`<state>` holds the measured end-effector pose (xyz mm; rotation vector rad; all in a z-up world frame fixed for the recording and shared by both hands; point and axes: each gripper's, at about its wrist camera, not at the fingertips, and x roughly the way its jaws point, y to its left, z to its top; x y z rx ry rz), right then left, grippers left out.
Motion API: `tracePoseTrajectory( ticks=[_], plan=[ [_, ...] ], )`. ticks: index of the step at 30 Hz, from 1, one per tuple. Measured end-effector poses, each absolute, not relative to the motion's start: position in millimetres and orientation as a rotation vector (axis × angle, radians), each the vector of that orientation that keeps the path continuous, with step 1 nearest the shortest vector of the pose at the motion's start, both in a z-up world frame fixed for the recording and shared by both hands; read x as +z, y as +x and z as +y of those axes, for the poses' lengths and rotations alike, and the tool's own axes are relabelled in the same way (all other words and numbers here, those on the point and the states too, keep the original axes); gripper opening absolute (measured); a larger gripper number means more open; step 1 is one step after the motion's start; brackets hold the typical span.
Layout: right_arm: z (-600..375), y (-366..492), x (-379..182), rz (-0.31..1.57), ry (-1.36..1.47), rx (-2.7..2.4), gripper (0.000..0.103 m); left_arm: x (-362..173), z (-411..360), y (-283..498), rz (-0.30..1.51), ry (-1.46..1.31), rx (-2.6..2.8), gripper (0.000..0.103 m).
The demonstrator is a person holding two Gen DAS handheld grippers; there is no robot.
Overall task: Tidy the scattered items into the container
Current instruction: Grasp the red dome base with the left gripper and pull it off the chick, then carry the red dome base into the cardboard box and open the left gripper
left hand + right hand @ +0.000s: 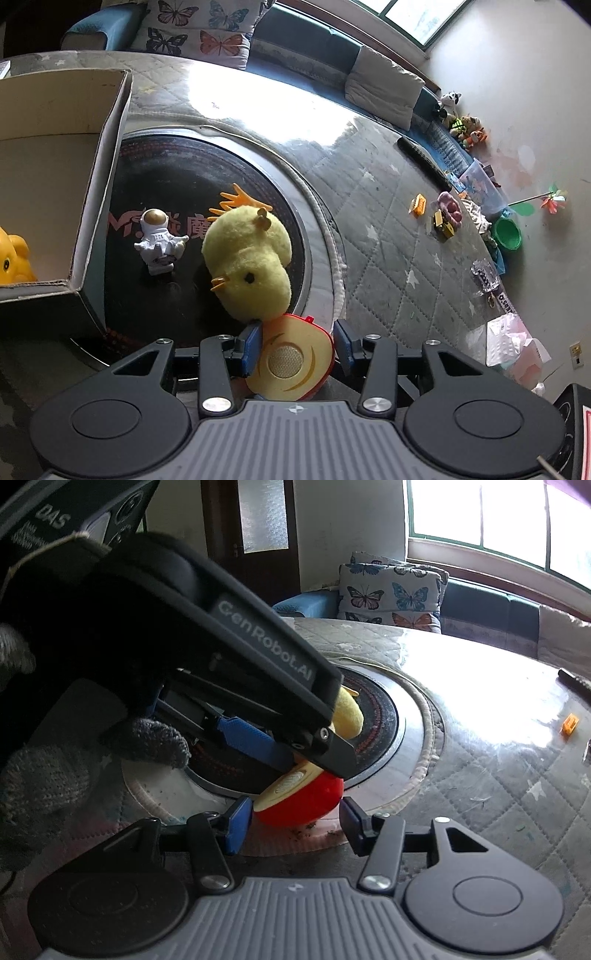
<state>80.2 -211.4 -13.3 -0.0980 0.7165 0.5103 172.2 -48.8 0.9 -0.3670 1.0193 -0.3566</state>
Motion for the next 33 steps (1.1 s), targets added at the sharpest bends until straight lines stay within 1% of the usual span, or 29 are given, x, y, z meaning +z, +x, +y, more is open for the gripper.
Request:
tracePoseTrajectory(
  ticks=[8, 12, 20, 33],
  plan=[
    [-224.3, 96.4, -14.6, 0.746, 0.0, 0.522, 0.054, -2.6, -40.3, 174.7, 1.017, -0.416, -0.351, 0.047],
    [-224.0, 103.4, -17.3, 0.746, -0.011, 0.519, 0.056, -5.8, -38.4, 174.2, 1.017, -0.412, -0.347, 0.047],
    [-226.5, 97.6, -17.7, 0.746, -0.01, 0.525, 0.054, -3.3, -34.7, 168.5, 1.021, -0.407, -0.342, 0.045],
    [-218.1, 87.7, 3.9, 0.696, -0.036, 0.528, 0.053, 10.6, -31.0, 154.1, 1.008, -0.419, -0.353, 0.044]
  ],
)
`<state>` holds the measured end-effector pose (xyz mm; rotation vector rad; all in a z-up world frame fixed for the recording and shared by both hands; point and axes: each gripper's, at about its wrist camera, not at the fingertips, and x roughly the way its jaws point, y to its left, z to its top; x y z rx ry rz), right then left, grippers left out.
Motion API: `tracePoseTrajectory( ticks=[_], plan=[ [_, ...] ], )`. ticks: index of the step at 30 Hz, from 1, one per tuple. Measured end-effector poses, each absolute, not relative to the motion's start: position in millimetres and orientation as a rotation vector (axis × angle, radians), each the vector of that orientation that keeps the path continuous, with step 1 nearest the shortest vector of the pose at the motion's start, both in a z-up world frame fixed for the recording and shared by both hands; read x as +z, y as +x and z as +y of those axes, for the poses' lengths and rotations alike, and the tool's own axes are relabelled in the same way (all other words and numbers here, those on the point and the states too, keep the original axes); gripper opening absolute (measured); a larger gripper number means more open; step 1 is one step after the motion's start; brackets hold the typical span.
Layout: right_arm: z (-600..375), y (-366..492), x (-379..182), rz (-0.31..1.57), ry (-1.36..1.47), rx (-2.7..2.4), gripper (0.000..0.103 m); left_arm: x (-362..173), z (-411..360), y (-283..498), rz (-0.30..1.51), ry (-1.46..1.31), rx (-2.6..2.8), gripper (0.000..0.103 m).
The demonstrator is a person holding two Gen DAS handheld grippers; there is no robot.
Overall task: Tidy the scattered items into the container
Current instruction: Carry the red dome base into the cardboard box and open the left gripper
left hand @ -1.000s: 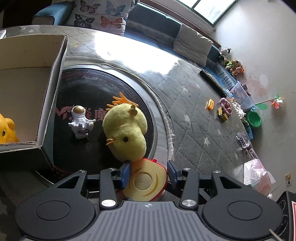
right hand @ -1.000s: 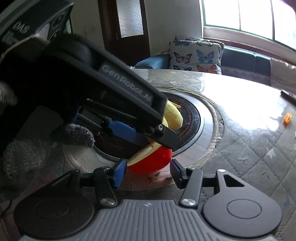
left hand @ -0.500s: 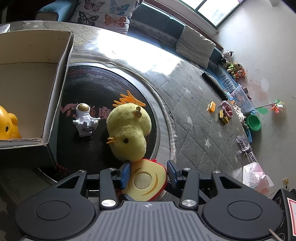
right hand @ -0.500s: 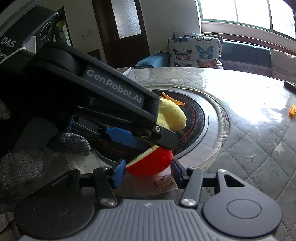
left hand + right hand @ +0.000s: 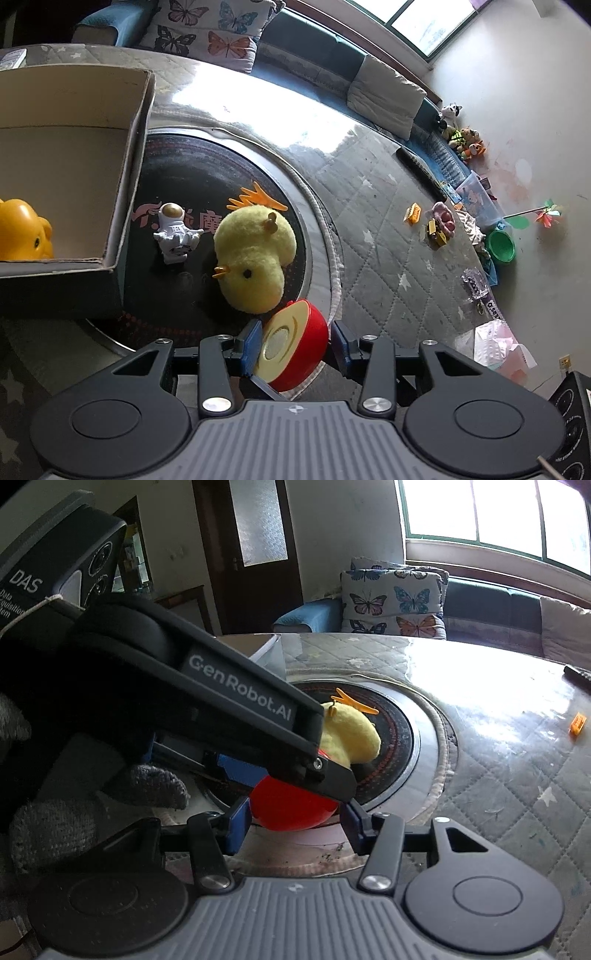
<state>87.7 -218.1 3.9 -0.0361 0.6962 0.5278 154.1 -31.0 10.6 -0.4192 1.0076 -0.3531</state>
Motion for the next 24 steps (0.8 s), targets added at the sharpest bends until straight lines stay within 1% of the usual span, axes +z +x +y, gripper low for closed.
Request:
tracePoseTrajectory(
  ticks=[11, 24],
  plan=[
    [-205.1, 77.2, 27.4, 0.645, -0.069, 0.546, 0.053, 34.0, -20.2, 140.3, 0.954, -0.434, -0.349, 0.044],
    [-164.6, 83.7, 64.3, 0.546, -0.12, 0.614, 0.053, 74.5, 23.0, 126.6, 0.836, -0.466, -0.314, 0.044]
  ],
)
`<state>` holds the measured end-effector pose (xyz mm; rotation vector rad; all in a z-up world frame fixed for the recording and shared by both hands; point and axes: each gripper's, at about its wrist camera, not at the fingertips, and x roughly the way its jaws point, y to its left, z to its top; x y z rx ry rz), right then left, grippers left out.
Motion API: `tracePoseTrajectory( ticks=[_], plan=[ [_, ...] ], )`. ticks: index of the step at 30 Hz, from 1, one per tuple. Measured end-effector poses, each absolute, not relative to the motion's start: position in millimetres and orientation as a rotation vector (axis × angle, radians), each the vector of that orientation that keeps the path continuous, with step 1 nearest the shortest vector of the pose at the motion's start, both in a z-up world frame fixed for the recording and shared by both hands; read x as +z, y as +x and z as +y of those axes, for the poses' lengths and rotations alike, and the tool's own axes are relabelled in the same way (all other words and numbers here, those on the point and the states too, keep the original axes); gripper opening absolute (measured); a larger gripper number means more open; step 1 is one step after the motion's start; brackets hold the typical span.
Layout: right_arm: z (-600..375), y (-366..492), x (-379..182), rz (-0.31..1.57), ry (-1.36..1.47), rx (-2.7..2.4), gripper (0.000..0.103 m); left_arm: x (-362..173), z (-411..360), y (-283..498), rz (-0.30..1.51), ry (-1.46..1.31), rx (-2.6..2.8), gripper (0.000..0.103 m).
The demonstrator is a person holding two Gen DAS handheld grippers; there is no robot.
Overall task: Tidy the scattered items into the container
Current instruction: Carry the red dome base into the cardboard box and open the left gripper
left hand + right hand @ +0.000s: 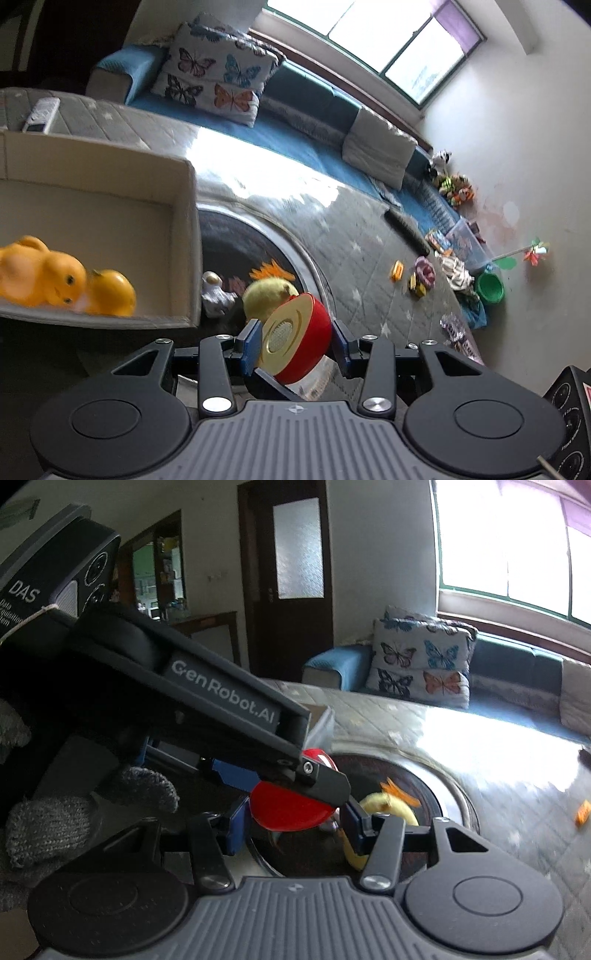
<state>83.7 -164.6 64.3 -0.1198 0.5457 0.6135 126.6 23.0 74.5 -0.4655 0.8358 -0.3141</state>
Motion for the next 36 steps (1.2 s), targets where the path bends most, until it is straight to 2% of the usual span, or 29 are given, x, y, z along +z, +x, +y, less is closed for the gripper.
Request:
tracePoseTrajectory(
  ticks=[6, 9, 21, 25, 36],
  plan=[
    [-133.3, 96.8, 74.1, 0.516, -0.146, 0.657, 0.053, 86.1, 51.3, 128.2, 0.788, -0.486, -0.276, 0.042],
    [-117.1, 102.3, 75.8, 0.509, -0.153, 0.68, 0.053, 88.4, 68.1, 129.2, 0.772, -0.5, -0.256, 0.038],
    [-52.7, 124.8, 68.3, 0.523, -0.193, 0.759, 0.052, 85.1, 131.5, 134.6, 0.74, -0.543, -0.157, 0.038],
    [-36.9, 135.0, 59.7, 0.552, -0.189, 0.775, 0.045, 78.9, 150.2, 135.1, 0.746, -0.562, -0.113, 0.038],
    [-19.8, 138.1, 38.5, 0.611, -0.201, 0.789, 0.044, 58.9, 162.9, 139.9, 0.784, -0.592, -0.09, 0.038]
  ],
)
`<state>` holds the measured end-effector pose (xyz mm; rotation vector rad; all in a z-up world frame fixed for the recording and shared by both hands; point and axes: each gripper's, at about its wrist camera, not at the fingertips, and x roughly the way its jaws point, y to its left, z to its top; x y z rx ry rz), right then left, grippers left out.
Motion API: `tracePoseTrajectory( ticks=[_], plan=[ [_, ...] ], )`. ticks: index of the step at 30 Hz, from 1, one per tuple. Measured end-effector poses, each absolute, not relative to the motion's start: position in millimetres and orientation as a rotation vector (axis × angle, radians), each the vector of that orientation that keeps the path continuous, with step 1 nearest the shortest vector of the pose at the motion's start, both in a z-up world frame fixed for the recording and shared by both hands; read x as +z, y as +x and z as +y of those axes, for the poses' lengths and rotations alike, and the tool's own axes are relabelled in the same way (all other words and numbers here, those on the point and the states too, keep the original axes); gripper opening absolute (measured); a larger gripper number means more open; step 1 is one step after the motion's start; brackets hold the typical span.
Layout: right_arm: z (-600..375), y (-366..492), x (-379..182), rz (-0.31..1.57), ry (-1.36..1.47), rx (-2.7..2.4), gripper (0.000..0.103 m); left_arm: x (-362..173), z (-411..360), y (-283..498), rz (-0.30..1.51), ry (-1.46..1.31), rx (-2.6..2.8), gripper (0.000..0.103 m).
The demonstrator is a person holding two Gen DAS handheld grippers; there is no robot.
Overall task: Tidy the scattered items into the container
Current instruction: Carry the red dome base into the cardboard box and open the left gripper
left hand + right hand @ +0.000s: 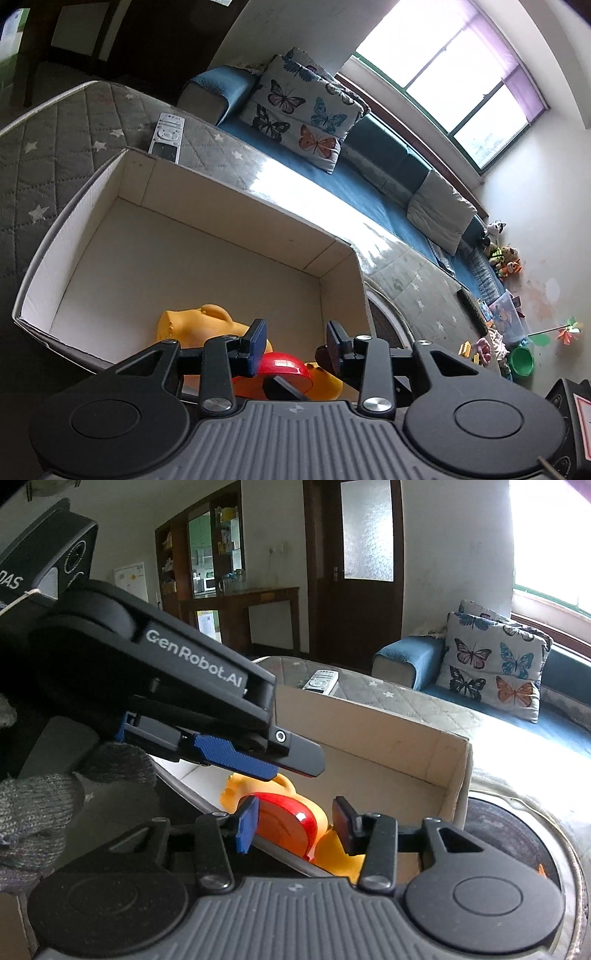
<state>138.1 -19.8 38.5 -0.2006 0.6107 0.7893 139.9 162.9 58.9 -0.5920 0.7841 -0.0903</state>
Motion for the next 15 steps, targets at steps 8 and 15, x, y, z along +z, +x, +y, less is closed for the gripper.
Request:
tracePoseTrajectory(
  ticks=[8, 15],
  plan=[
    [-26.8, 124.2, 43.0, 0.6, -0.19, 0.784, 0.044, 66.5, 160.3, 131.2, 0.766, -0.571, -0.075, 0.038],
    [-40.1, 109.1, 48.2, 0.589, -0.202, 0.768, 0.045, 72.1, 147.8, 124.6, 0.763, -0.557, -0.099, 0.038]
  ],
)
